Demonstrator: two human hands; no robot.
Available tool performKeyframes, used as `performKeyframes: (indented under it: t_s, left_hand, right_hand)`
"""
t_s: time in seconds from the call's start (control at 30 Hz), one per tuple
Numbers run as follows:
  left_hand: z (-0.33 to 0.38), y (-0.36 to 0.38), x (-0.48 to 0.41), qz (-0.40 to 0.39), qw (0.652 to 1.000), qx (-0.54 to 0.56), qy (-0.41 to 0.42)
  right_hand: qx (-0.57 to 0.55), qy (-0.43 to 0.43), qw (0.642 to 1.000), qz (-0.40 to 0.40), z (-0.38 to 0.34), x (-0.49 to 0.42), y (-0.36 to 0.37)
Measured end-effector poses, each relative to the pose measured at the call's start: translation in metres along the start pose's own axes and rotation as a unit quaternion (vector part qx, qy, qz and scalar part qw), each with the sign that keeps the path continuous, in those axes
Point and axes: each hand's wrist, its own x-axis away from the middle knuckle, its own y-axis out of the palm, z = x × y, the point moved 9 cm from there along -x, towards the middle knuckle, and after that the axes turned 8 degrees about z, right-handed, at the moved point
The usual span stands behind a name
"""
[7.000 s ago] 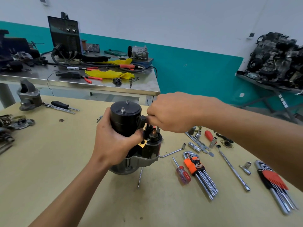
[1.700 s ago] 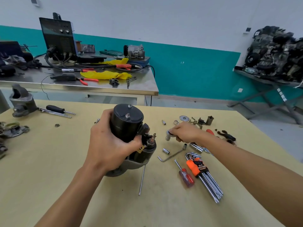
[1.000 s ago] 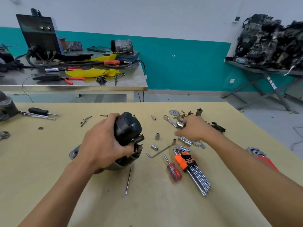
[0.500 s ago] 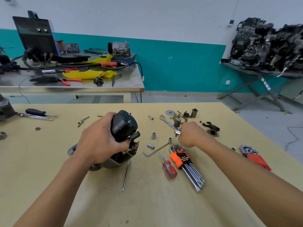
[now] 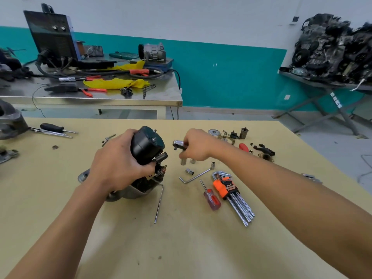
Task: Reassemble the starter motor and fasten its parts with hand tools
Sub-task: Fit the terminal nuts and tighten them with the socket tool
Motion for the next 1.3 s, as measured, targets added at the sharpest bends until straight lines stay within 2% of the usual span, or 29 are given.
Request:
performKeyframes:
  t_s: [0.3, 0.43, 0.57, 0.77, 0.87, 0.97, 1.1, 1.3]
  left_hand:
    - [-0.009, -0.007, 0.002, 0.006, 1.0, -0.017, -0.002]
    - [-0.008, -0.007, 0.001, 0.009, 1.0, -0.021, 0.002]
    - [-0.006, -0.007, 0.001, 0.005, 1.0, -0.021, 0.003]
    - [-0.007, -0.007, 0.002, 0.007, 1.0, -0.021, 0.003]
    - [-0.007, -0.007, 0.003, 0.012, 1.0, -0.028, 0.004]
    - [-0.007, -0.007, 0.002, 0.011, 1.0, -0.025, 0.002]
    - [-0.007, -0.008, 0.002, 0.012, 1.0, -0.026, 0.003]
    - [-0.007, -0.008, 0.002, 0.013, 1.0, -0.027, 0.003]
  right_hand:
    - [0.055, -0.014, 0.998, -0.013, -0.008, -0.016, 0.033]
    - [-0.036, 0.021, 0.999, 0.032, 0.003, -0.014, -0.004]
    - [-0.194, 0.15, 0.968, 0.044, 0.04, -0.014, -0.018]
    - [-0.254, 0.201, 0.946, -0.024, 0.046, -0.007, 0.023]
    - [-0.275, 0.218, 0.936, -0.014, 0.047, -0.007, 0.027]
    - [-0.263, 0.211, 0.941, 0.009, 0.045, -0.009, 0.026]
    - [-0.244, 0.182, 0.953, 0.002, 0.039, -0.009, 0.03]
    - [-0.164, 0.049, 0.985, 0.008, 0.023, -0.015, 0.018]
